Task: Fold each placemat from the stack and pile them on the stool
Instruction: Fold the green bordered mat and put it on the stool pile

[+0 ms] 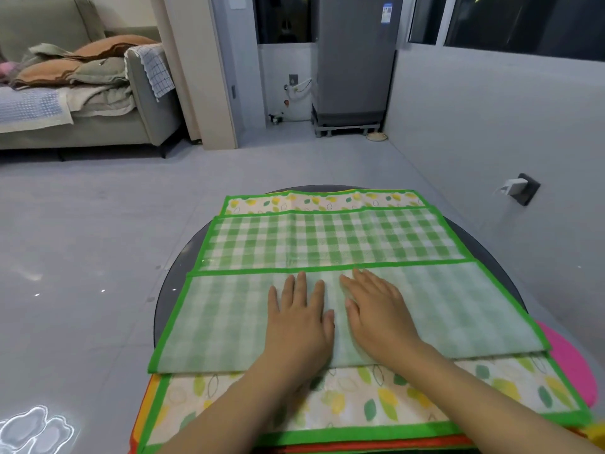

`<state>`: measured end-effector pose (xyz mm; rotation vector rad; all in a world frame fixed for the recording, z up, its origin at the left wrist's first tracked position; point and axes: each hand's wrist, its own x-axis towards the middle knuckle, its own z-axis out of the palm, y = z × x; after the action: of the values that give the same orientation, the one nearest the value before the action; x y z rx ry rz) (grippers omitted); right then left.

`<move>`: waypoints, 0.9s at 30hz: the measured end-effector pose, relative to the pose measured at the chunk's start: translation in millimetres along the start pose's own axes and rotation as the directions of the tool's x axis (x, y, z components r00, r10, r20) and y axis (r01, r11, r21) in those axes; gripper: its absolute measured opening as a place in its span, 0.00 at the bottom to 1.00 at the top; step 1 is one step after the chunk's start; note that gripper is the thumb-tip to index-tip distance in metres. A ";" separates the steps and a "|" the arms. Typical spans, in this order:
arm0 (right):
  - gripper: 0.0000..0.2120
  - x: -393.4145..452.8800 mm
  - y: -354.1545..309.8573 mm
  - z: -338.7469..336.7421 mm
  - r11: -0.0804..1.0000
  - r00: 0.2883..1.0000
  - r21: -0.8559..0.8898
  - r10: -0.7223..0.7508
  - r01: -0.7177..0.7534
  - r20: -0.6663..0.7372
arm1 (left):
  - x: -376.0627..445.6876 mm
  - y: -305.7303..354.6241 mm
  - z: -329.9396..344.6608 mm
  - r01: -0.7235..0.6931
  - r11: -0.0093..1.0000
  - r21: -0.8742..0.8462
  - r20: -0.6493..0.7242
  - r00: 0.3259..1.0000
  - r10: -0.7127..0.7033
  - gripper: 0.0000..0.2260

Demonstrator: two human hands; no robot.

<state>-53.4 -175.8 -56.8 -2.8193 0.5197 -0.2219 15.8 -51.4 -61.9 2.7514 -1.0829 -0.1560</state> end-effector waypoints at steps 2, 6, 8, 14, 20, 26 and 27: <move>0.38 -6.7 4.4 6.7 1.000 0.997 -0.030 -0.002 0.004 0.083 | -0.7 -3.0 6.3 0.008 1.000 -0.019 0.017 1.000 -0.008 0.31; 0.29 -14.3 24.4 6.0 0.996 0.990 -0.092 0.029 -0.016 0.140 | -1.9 -5.6 8.4 0.000 1.000 0.013 0.016 1.000 0.000 0.26; 0.25 -19.0 38.5 1.1 0.992 0.988 -0.115 0.073 -0.057 0.136 | -1.7 -4.9 9.1 -0.003 1.000 0.009 0.021 1.000 0.003 0.26; 0.25 -32.3 89.4 -16.2 0.962 0.964 -0.159 0.242 -0.223 0.110 | -3.6 -6.0 9.0 -0.003 1.000 0.026 0.018 1.000 0.003 0.26; 0.26 -40.4 118.4 -27.2 0.929 0.937 -0.198 0.336 -0.313 0.096 | -3.9 -2.9 8.4 -0.003 1.000 0.020 0.013 1.000 0.003 0.26; 0.26 -33.2 96.2 -26.2 0.953 0.952 -0.108 0.292 -0.283 0.091 | -4.7 -1.2 7.3 -0.005 1.000 0.012 0.023 1.000 0.004 0.26; 0.26 -29.9 86.0 -23.9 0.966 0.963 -0.091 0.252 -0.243 0.095 | -4.5 -1.1 7.6 -0.003 1.000 0.013 0.025 1.000 0.003 0.26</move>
<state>-113.9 -247.7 -61.6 -2.7851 0.8651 -0.0016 12.1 -48.6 -69.4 2.7668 -1.0982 -0.1836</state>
